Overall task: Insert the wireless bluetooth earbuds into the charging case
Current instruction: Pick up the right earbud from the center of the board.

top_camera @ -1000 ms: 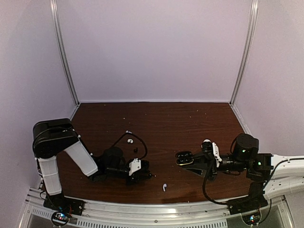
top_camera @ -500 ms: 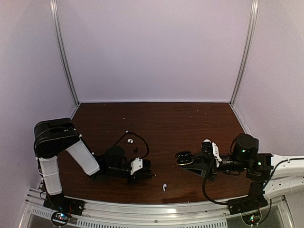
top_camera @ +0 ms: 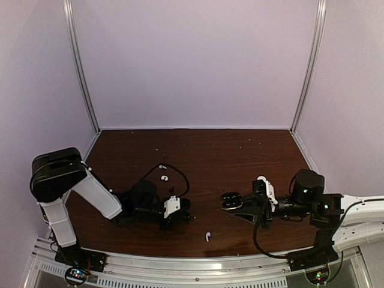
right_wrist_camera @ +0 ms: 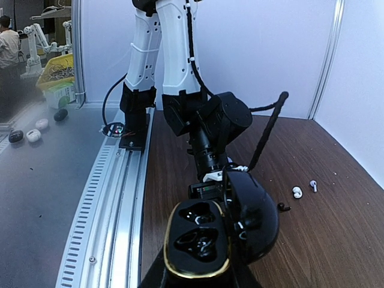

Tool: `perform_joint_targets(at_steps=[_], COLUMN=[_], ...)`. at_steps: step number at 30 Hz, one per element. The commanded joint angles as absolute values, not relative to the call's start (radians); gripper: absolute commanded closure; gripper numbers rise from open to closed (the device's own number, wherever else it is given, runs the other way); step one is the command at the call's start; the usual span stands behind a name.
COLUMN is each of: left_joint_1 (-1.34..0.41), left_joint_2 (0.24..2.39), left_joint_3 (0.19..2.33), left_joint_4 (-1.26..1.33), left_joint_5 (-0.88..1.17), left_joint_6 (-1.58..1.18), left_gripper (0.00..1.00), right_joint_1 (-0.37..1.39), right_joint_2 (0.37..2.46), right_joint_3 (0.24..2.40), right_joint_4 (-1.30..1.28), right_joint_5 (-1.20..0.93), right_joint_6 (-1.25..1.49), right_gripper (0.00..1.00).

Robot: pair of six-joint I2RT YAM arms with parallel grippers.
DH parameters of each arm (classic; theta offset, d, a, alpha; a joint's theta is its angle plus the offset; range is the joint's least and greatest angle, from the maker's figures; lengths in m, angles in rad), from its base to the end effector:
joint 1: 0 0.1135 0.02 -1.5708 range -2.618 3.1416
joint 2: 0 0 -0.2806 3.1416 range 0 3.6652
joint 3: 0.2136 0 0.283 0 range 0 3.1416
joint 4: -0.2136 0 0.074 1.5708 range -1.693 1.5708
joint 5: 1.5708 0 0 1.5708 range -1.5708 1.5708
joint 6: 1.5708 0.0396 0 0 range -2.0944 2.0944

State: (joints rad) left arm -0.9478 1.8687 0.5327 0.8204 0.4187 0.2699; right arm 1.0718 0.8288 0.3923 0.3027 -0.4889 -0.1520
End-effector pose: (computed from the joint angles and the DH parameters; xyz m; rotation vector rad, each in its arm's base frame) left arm 0.1742 -0.2700 0.0724 1.4368 1.5989 -0.8408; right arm 0.0863 0.1971 0.2432 -1.3350 1.2292 1.0845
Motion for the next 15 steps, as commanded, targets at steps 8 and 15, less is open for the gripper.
perform_joint_targets(at_steps=[8,15], left_joint_1=[-1.121,-1.243], left_joint_2=[1.42,1.176], left_joint_3=[0.56,0.662], left_joint_4=[0.456,0.124], left_joint_5=[0.114,-0.001], left_joint_6=[0.391,0.451], left_gripper=[0.88,0.87], right_joint_1=[1.083,1.087], right_joint_2=[0.857,0.922], right_joint_3=[0.425,0.456], right_joint_4=[0.323,0.303], right_joint_5=[-0.54,-0.59], right_joint_6=[-0.141,-0.126], right_gripper=[1.0,1.0])
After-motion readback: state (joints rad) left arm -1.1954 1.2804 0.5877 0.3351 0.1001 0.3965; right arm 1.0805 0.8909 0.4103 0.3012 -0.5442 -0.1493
